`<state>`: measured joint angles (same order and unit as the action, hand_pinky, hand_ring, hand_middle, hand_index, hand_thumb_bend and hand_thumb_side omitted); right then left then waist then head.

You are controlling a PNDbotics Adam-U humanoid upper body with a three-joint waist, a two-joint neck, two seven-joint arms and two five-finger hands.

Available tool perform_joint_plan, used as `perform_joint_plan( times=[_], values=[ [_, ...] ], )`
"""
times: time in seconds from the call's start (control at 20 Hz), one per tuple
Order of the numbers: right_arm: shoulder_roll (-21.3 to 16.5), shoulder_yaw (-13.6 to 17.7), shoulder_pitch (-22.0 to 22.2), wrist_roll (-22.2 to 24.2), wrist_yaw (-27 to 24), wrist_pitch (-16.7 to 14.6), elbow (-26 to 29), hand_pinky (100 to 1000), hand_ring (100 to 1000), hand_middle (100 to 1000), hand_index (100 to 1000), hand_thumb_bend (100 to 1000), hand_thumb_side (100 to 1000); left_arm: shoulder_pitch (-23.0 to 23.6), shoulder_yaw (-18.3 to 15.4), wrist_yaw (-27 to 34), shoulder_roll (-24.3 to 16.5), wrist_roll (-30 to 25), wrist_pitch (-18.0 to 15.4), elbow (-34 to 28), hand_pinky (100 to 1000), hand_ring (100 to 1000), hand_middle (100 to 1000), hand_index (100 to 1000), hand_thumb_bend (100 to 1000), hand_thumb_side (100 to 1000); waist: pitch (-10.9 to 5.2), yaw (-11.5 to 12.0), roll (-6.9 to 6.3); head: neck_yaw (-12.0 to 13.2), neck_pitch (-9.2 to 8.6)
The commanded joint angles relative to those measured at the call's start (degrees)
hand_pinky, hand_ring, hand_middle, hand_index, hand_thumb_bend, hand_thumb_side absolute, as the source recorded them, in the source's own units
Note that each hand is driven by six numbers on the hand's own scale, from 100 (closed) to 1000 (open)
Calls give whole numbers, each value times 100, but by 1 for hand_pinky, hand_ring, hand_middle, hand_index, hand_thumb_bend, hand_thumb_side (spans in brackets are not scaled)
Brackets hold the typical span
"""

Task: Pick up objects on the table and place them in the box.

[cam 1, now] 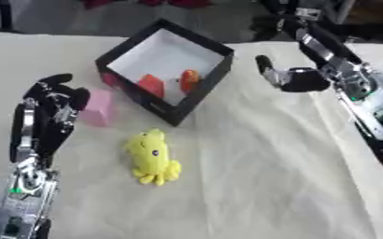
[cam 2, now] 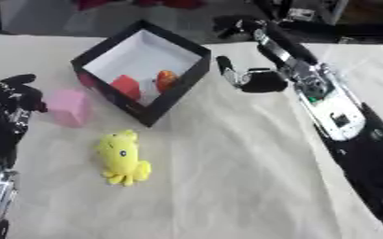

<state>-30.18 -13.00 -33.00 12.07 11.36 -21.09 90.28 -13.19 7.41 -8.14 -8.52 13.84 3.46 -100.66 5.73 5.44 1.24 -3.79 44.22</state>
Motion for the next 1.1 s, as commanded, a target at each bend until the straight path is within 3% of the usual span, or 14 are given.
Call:
perform_joint_plan(
  times=[0.05, 0.1, 0.15, 0.4, 0.6, 0.8, 1.1],
  values=[
    [-210, 130, -44, 85, -341, 125, 345, 889, 784, 807, 927, 100, 353, -41, -54, -45, -102, 39, -1, -89, 612, 404, 481, 720, 921, 691, -150, -9, 81, 35, -11],
    [-214, 137, -40, 104, -366, 145, 367, 889, 784, 807, 927, 100, 353, -40, -54, -46, -102, 40, 0, -89, 612, 404, 481, 720, 921, 691, -150, -10, 81, 35, -11],
    [-170, 188, 9, 86, -409, 186, 332, 888, 767, 768, 908, 100, 437, -61, -101, -75, -150, 69, 28, -53, 612, 402, 482, 722, 935, 685, -148, -58, 94, 125, -11],
    [267, 725, 625, -194, -800, 306, 324, 892, 761, 750, 902, 100, 456, -151, -431, -452, -764, 239, 289, 109, 620, 413, 494, 731, 955, 675, -171, -623, 66, 622, -11],
    [486, 988, 1171, -42, -1079, 331, 517, 894, 758, 739, 901, 100, 479, -304, -464, -767, -1310, 142, 558, 352, 635, 426, 512, 752, 975, 652, -203, -814, -12, 741, -11],
    [631, 1195, 1730, 38, -1044, 348, 715, 896, 756, 735, 900, 100, 496, -591, -209, -1107, -1869, -176, 758, 759, 676, 480, 571, 801, 991, 619, -260, -899, -98, 757, -11],
    [794, 1385, 2543, -38, -940, 332, 1179, 897, 755, 731, 899, 100, 509, -1191, 559, -1607, -2682, -674, 749, 1552, 749, 615, 681, 856, 991, 568, -388, -1004, -190, 752, -11]
  ],
)
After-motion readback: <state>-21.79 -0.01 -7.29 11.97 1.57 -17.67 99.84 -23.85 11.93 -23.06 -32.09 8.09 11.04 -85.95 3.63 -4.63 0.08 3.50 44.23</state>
